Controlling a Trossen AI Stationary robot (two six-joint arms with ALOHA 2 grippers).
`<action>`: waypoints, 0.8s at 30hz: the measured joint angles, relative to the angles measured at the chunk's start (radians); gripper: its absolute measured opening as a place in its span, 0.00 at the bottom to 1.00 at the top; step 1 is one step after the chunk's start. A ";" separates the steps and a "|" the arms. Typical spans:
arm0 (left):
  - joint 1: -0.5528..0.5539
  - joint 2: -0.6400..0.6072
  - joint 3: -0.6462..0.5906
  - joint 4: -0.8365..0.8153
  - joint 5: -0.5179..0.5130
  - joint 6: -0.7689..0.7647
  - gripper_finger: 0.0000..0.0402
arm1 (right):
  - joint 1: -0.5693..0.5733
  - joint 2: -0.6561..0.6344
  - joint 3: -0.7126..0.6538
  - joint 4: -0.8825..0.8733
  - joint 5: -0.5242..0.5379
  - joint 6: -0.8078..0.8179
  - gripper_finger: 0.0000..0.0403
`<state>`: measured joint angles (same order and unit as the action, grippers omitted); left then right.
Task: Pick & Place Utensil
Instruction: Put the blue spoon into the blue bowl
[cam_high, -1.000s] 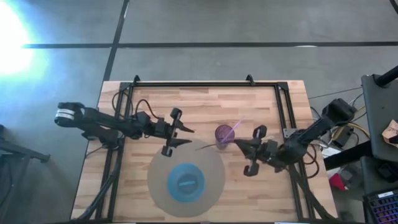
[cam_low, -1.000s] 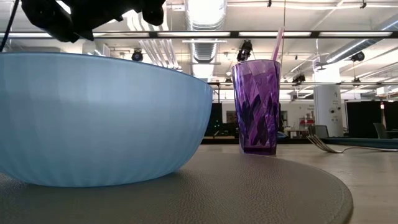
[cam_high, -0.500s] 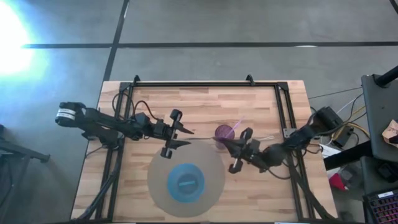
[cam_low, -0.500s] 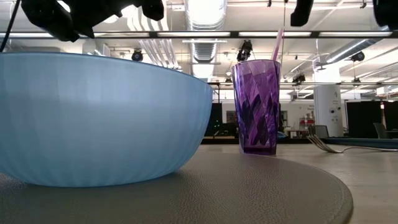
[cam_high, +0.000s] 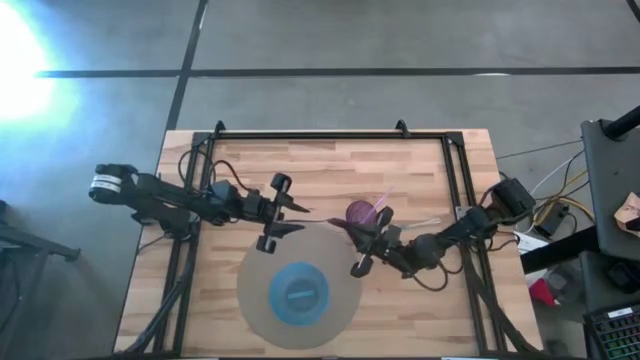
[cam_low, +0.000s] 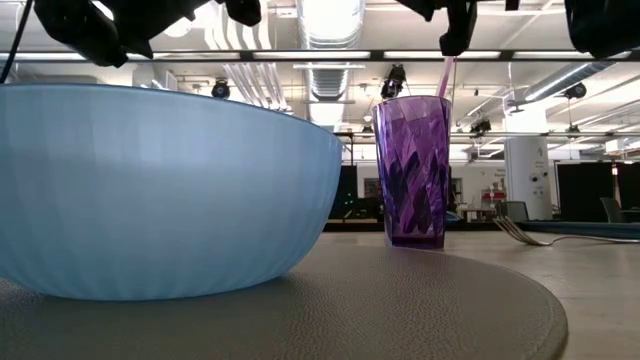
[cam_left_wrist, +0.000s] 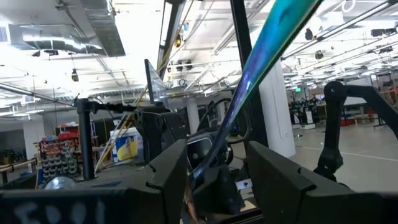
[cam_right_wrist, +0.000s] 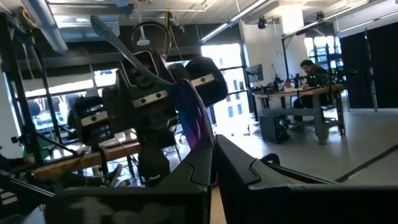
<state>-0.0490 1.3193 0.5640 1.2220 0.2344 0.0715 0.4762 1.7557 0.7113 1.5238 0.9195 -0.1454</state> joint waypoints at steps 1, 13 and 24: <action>0.000 0.000 0.000 0.001 0.000 0.000 0.41 | -0.003 0.004 0.001 0.000 0.000 0.006 0.02; 0.000 0.000 0.000 0.018 -0.035 0.000 0.41 | -0.033 0.034 0.002 -0.001 0.000 0.068 0.02; 0.000 -0.001 0.000 0.043 -0.051 0.000 0.24 | -0.032 0.034 0.002 -0.008 0.005 0.067 0.02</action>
<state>-0.0490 1.3186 0.5644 1.2652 0.1833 0.0715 0.4438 1.7893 0.7132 1.5158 0.9245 -0.0780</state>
